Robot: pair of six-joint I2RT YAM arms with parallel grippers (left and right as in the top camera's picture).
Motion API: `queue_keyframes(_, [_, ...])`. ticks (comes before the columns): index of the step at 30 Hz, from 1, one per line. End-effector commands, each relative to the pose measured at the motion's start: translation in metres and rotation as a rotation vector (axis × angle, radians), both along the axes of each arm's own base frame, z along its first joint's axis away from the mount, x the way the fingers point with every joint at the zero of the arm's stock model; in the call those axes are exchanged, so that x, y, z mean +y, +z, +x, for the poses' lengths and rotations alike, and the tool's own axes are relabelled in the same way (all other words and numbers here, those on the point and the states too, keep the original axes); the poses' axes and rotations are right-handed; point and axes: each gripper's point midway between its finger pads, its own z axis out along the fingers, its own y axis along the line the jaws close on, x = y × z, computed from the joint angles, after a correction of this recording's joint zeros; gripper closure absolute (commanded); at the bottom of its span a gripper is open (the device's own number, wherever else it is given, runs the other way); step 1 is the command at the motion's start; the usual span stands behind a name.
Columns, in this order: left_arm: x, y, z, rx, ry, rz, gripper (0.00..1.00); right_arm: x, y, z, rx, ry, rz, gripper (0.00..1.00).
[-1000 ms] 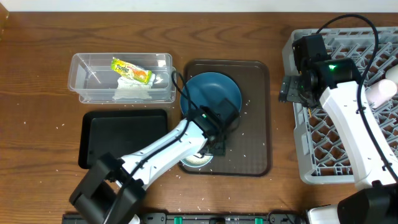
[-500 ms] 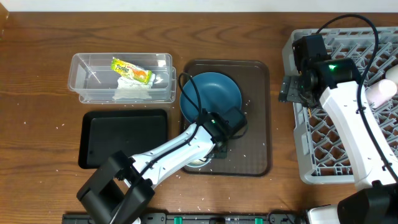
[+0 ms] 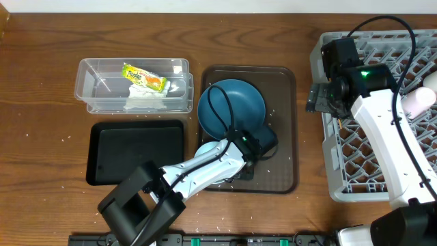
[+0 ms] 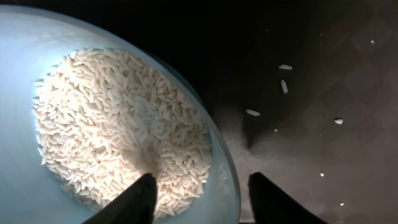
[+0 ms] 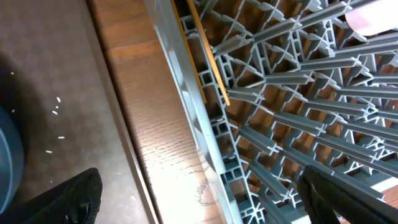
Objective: Sort waste into correct bins and load items into the dishwasher rack
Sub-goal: 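Close the left gripper on the rim of the rice bowl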
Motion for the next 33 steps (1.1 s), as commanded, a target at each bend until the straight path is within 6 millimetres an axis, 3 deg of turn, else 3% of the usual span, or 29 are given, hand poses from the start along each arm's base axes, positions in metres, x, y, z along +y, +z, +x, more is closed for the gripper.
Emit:
queue_keyframes(1, [0.0062,-0.0040,0.0009,-0.011,0.016,0.029,0.54,-0.0053,0.0063,0.0028,-0.019,-0.004,-0.016,0.01])
queue_keyframes(4, [0.0063,-0.0040,0.0009,-0.011,0.016,0.029,0.55,-0.0053,0.0063,0.0029,-0.019,-0.004,-0.016,0.01])
queue_keyframes(22, [0.0051,0.0023,0.0019,-0.008,0.015,0.034,0.85,-0.0053,0.0063,0.0029,-0.019,-0.004,-0.016,0.01])
queue_keyframes(33, [0.0063,0.0038,0.0010,-0.004,0.015,0.039,0.93,-0.0053,0.0063,0.0028,-0.019,-0.004,-0.016,0.01])
